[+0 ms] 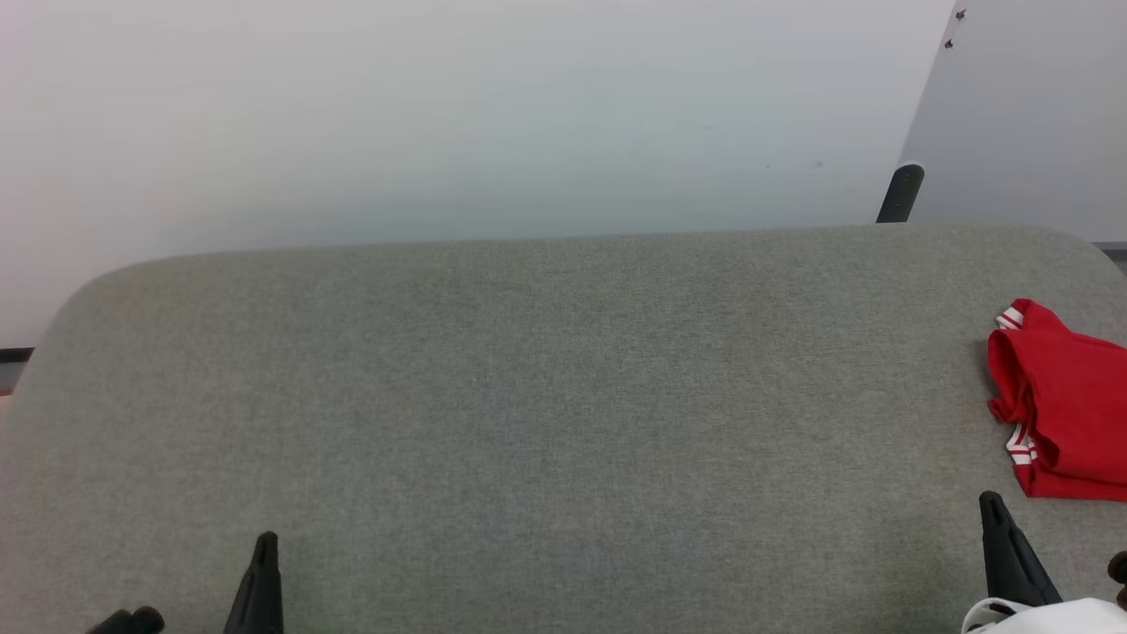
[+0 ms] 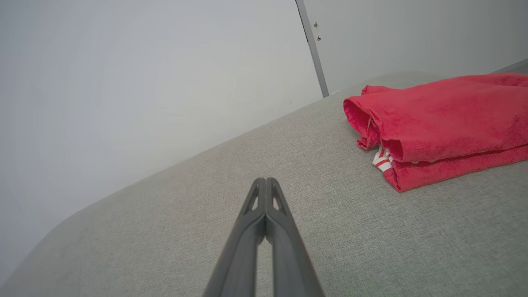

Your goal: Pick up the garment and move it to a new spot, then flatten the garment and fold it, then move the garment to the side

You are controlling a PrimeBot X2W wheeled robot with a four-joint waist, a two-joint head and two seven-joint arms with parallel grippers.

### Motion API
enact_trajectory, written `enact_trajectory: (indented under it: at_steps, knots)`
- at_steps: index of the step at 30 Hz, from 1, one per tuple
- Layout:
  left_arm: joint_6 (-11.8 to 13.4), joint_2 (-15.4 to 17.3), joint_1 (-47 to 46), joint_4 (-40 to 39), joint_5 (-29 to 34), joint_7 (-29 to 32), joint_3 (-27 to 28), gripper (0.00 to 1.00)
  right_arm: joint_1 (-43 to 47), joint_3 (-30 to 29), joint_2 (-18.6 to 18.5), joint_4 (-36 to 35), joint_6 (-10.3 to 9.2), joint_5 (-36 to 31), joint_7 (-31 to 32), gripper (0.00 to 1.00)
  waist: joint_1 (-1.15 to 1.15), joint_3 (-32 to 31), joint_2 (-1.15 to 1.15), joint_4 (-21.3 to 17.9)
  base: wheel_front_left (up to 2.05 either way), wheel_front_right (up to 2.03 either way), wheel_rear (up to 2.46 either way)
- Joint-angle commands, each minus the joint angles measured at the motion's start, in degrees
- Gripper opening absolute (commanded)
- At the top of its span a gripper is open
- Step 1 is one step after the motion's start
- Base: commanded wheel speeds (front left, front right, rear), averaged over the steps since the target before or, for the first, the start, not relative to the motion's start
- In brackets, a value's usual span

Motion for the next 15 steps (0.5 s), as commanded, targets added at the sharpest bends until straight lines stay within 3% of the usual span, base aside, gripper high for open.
enact_trajectory:
  at_steps: [1, 15]
  knots:
    - [0.0, 0.3, -1.5, -0.6, -1.9, 0.4, 0.3, 0.0, -1.7, -0.5, -0.1, -0.7, -0.02, 2.2, 0.5, 0.0, 0.0, 0.0, 0.0, 0.0, 0.0, 0.0, 0.0]
    - [0.0, -0.7, -3.5, -0.1, -11.3, 3.4, 0.5, 0.0, -3.2, -0.9, 0.8, -0.2, -0.02, 14.1, 3.4, 0.0, 0.0, 0.4, 0.0, 0.2, 0.0, 0.0, 0.0]
